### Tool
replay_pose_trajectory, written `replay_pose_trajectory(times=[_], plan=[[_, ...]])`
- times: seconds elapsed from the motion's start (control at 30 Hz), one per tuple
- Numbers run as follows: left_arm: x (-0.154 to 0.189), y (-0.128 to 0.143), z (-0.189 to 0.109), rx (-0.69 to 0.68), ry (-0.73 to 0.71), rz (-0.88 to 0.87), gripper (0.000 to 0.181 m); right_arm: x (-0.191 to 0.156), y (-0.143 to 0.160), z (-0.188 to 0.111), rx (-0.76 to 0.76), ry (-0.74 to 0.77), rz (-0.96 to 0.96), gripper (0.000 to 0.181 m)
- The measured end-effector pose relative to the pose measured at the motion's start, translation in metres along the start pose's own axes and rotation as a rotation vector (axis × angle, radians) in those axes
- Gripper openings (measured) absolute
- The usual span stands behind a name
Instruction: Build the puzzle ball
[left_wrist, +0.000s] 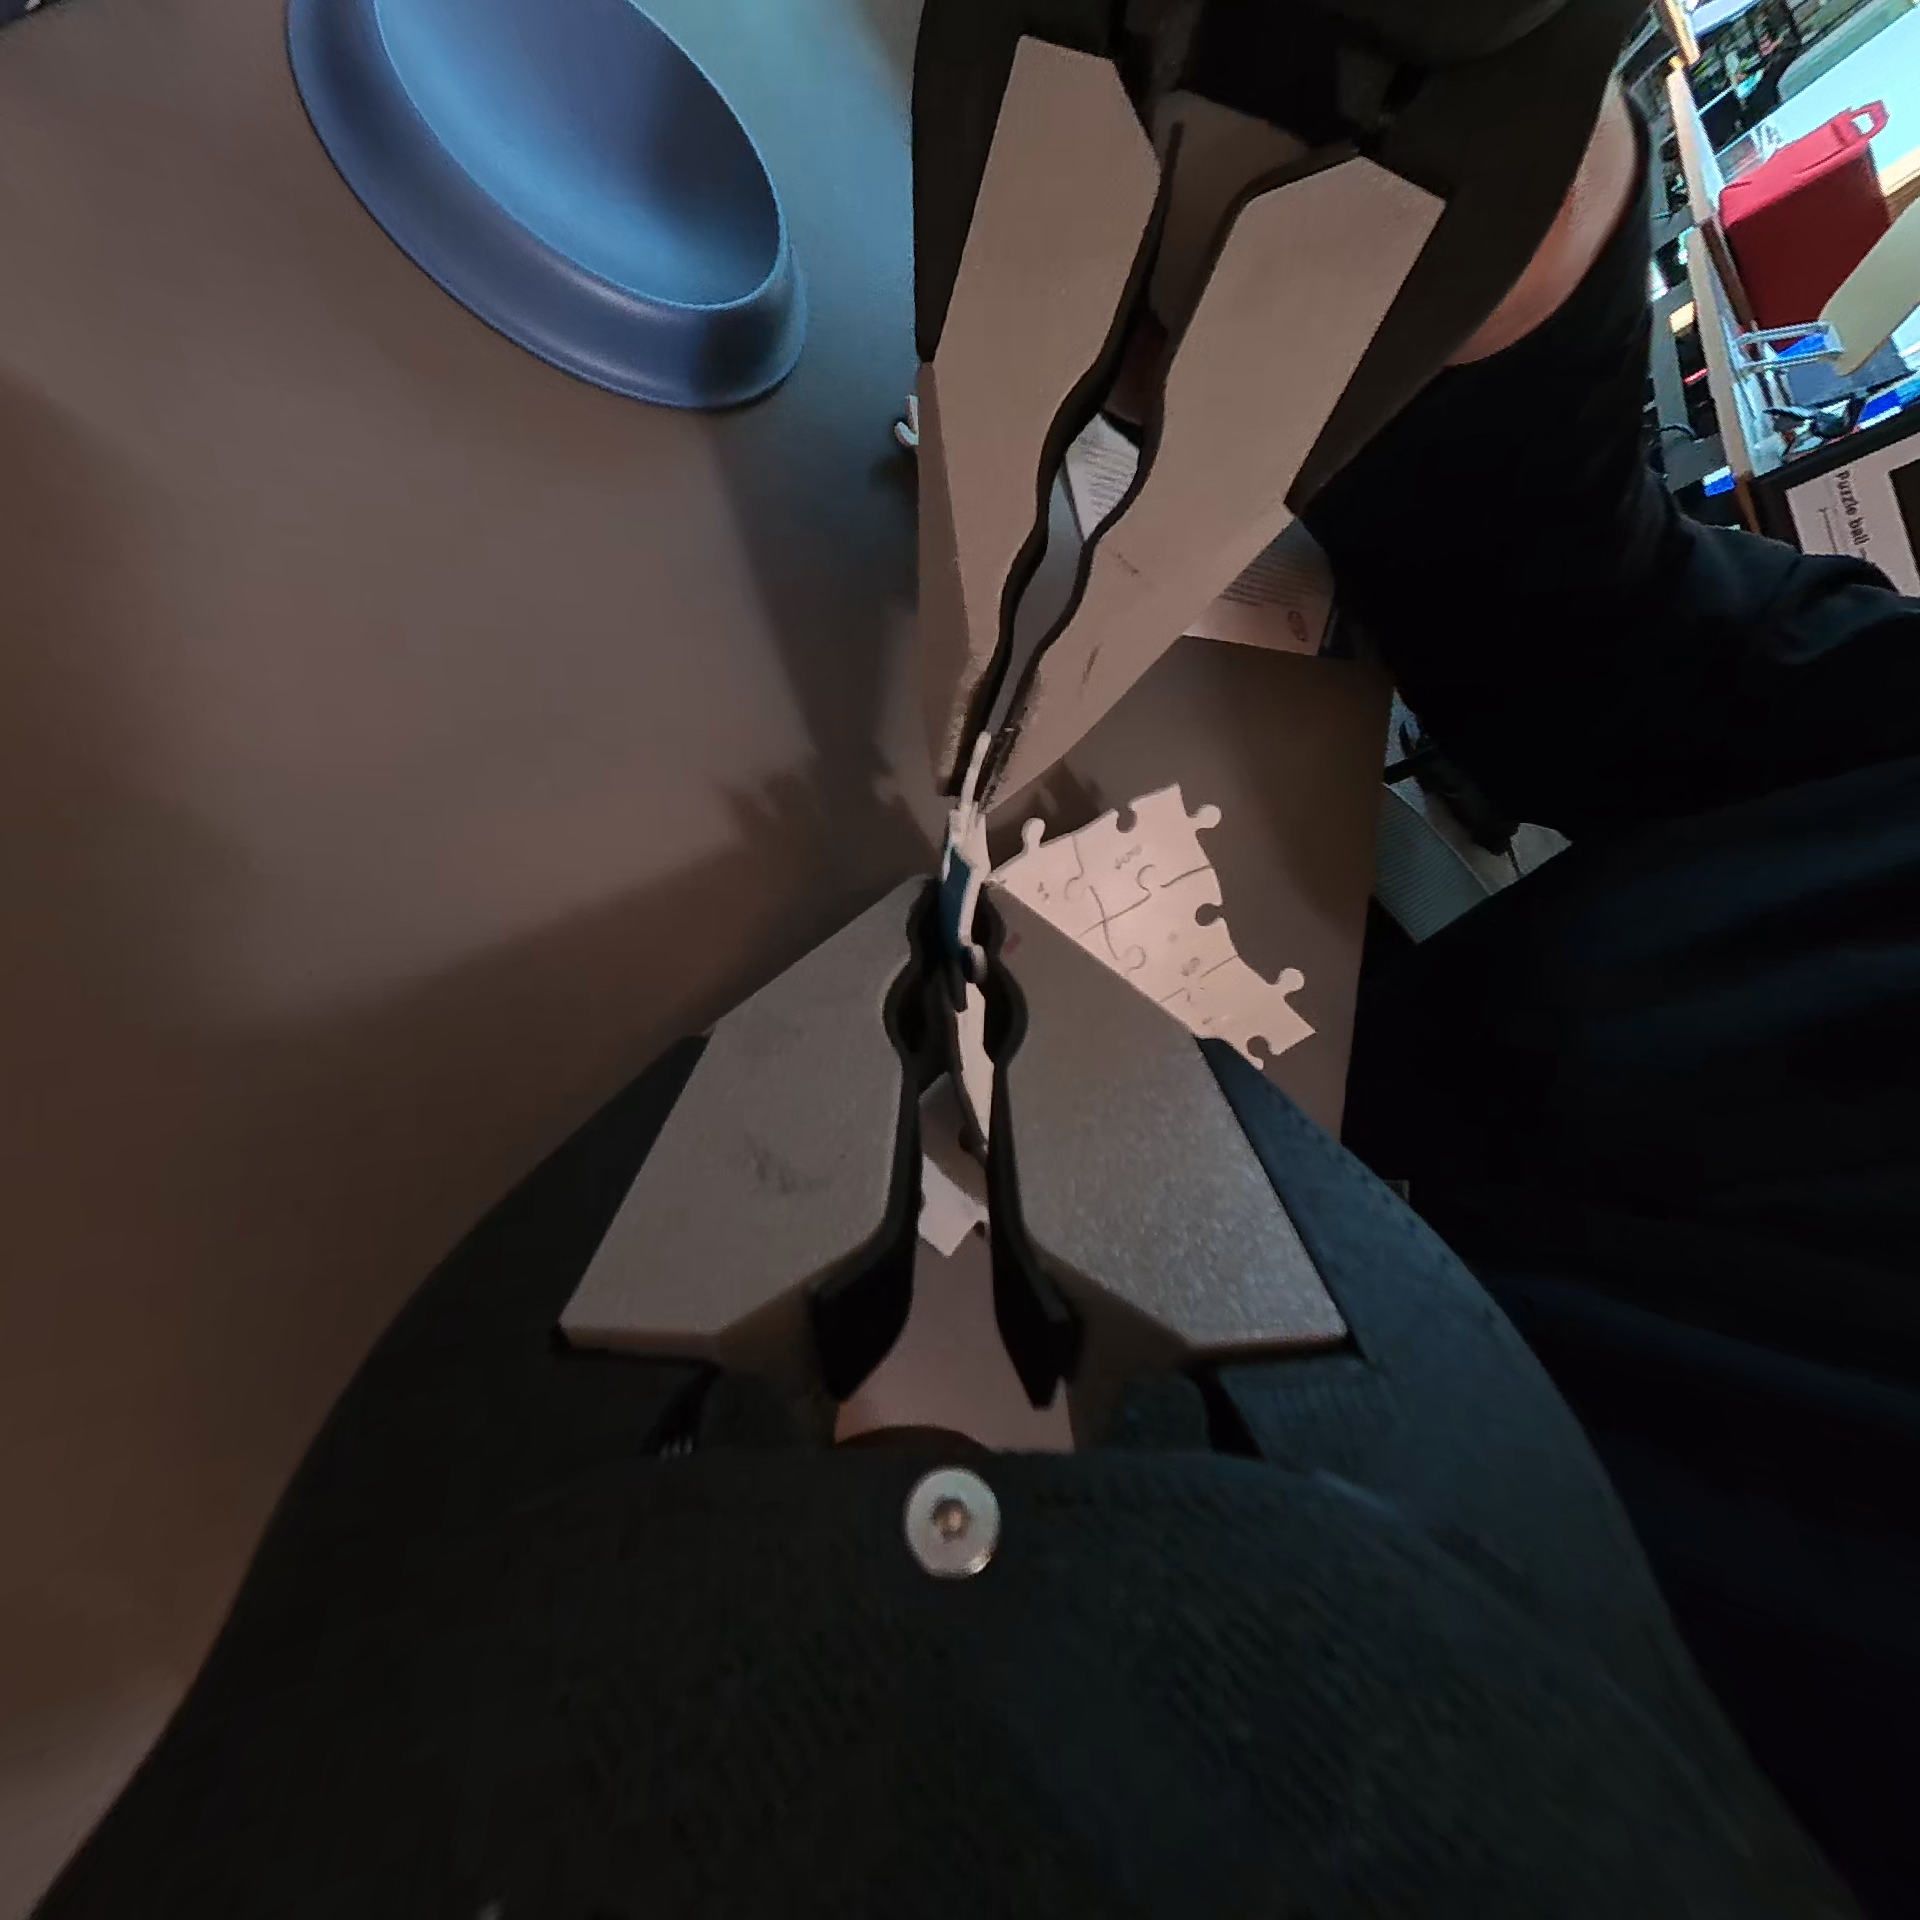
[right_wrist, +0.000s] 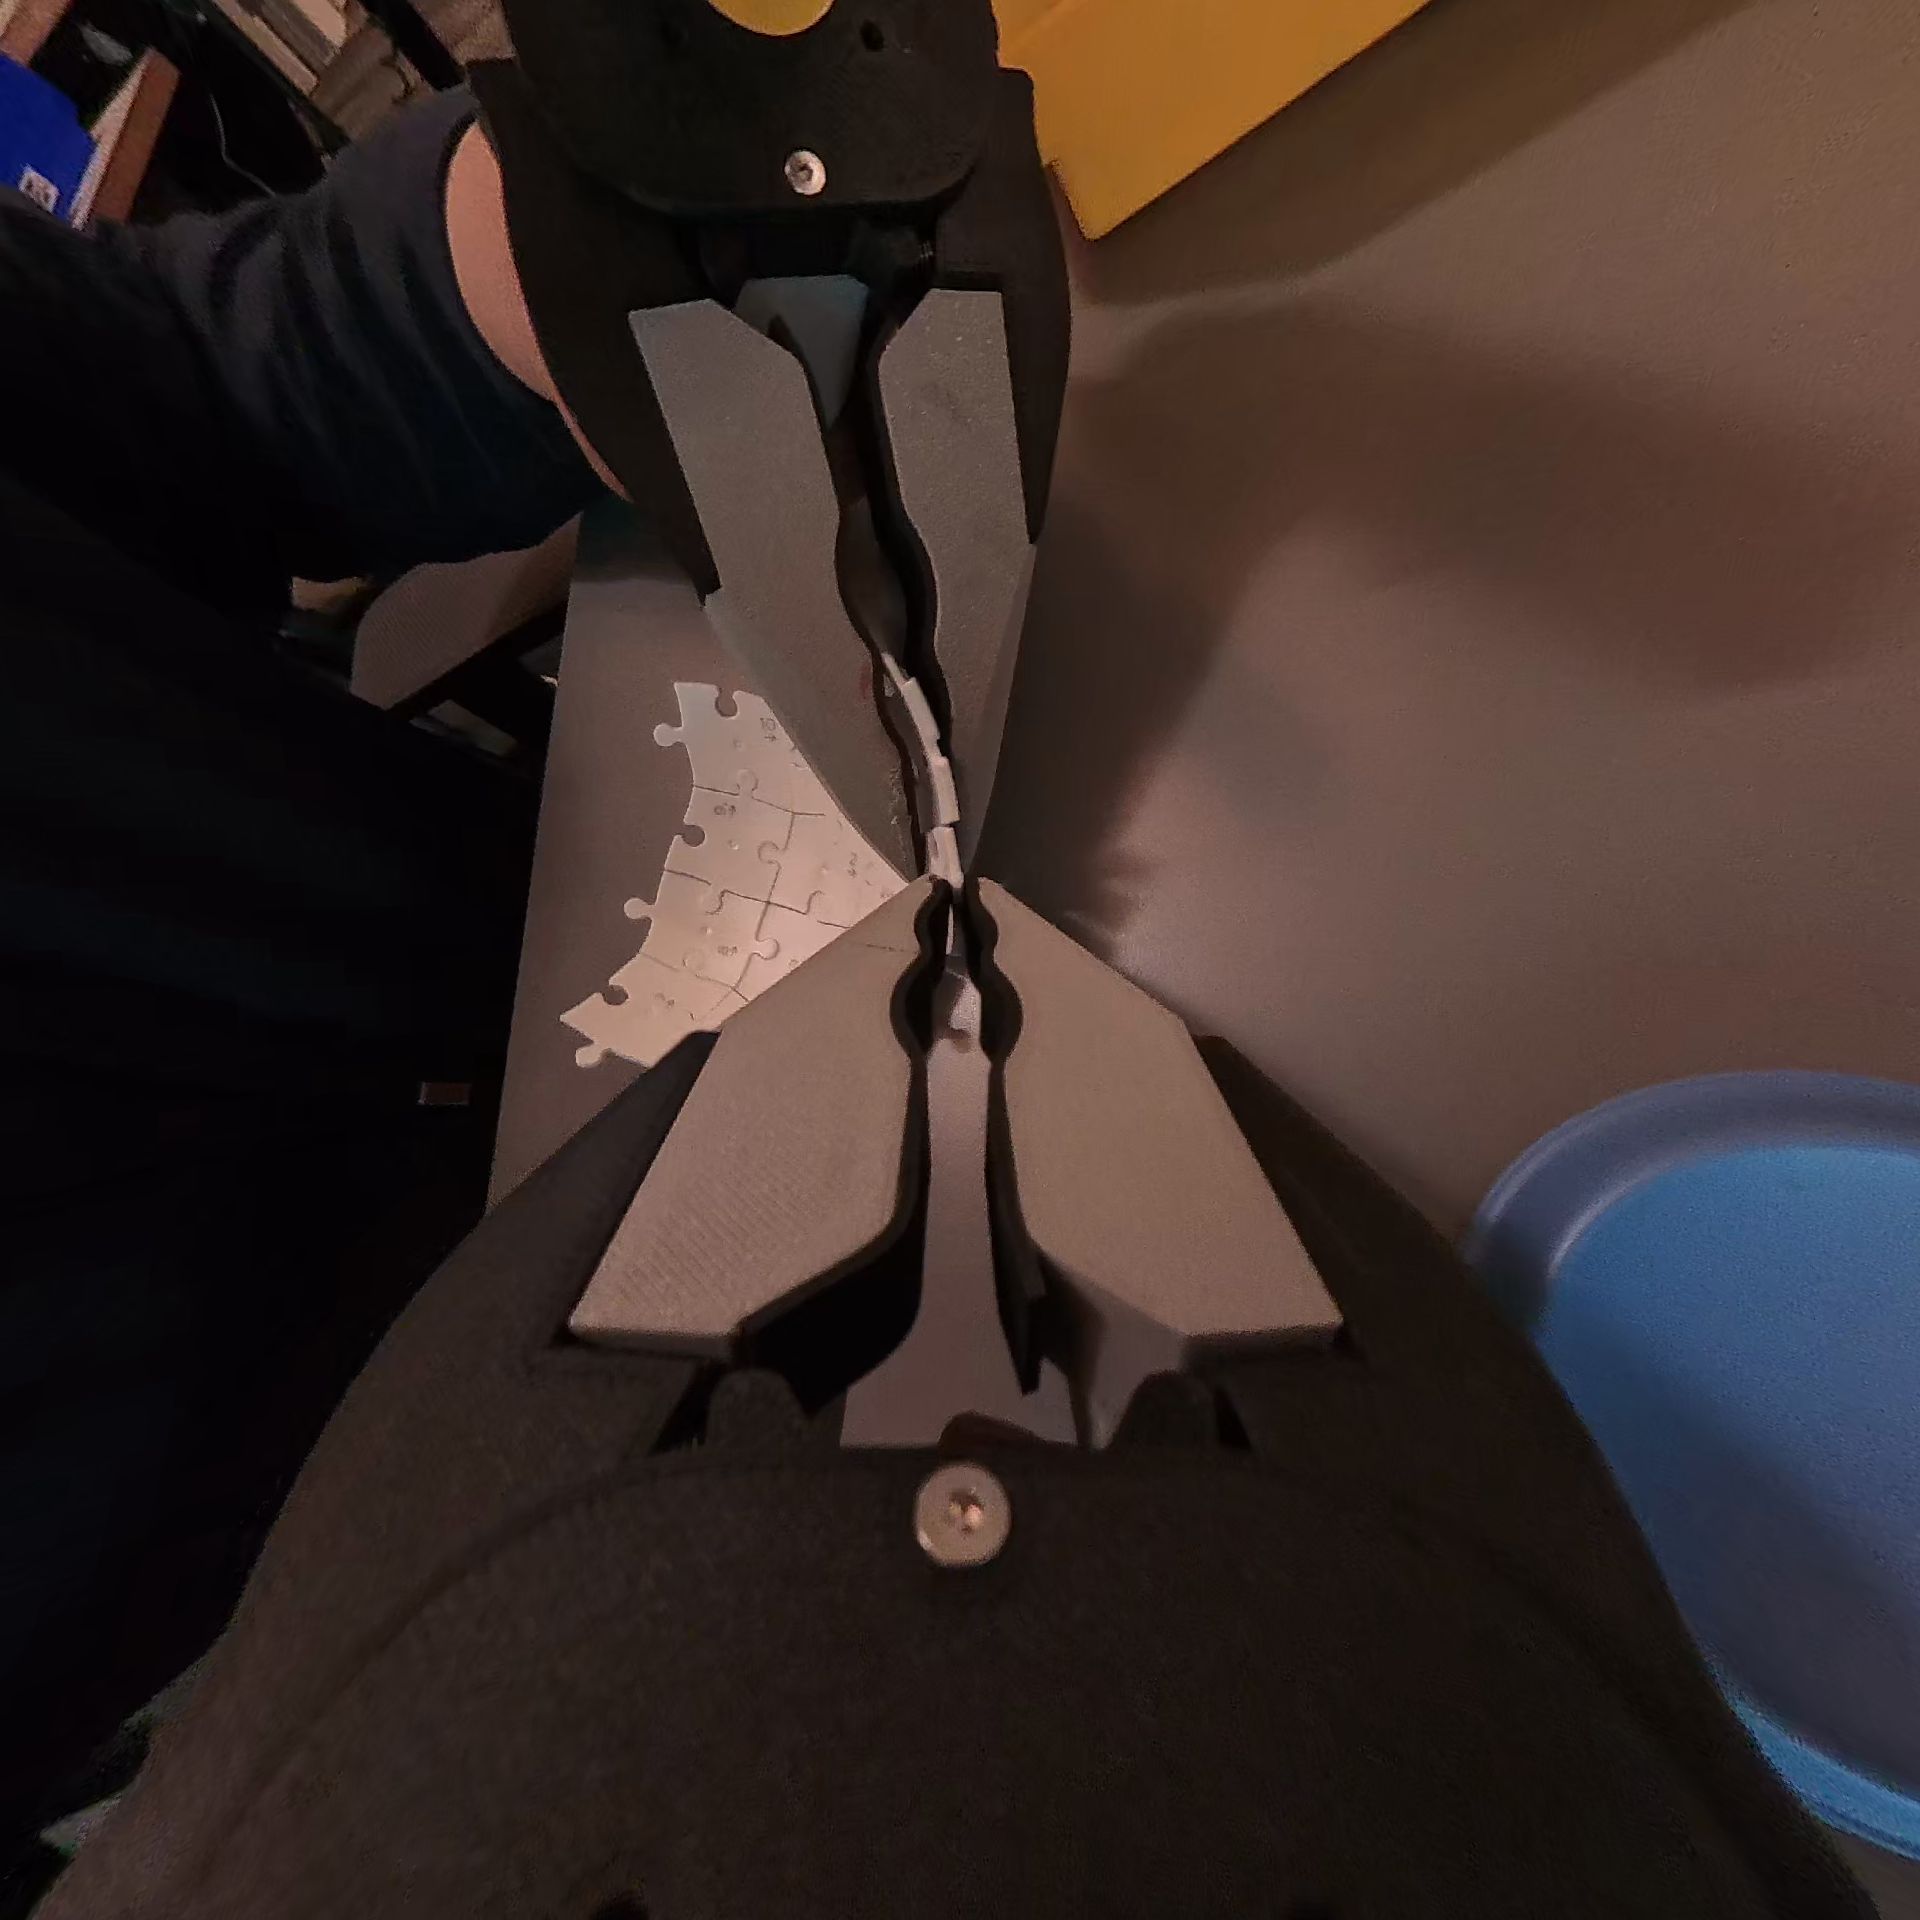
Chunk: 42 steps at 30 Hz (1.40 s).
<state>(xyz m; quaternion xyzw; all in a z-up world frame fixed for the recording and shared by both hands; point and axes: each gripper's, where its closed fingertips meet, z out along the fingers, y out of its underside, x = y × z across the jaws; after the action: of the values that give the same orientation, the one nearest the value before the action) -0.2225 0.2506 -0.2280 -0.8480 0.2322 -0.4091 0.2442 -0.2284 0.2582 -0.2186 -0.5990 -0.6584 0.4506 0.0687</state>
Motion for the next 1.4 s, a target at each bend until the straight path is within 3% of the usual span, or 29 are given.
replay_pose_trajectory(times=[0.4,0.73,1.07,1.4], plan=[[0.006,0.003,-0.003,-0.031,0.034,0.066,0.003,-0.01,-0.004,0.008,0.02,-0.052,-0.148,0.0],[0.008,0.006,-0.005,-0.079,0.028,0.101,0.003,-0.014,-0.006,0.012,0.03,-0.088,-0.164,0.0],[0.006,0.007,-0.006,-0.096,0.024,0.104,0.003,-0.012,-0.006,0.013,0.002,-0.03,-0.182,0.0],[0.006,0.008,-0.01,-0.103,0.015,0.102,0.003,-0.013,-0.012,0.015,0.089,-0.171,0.028,0.0]])
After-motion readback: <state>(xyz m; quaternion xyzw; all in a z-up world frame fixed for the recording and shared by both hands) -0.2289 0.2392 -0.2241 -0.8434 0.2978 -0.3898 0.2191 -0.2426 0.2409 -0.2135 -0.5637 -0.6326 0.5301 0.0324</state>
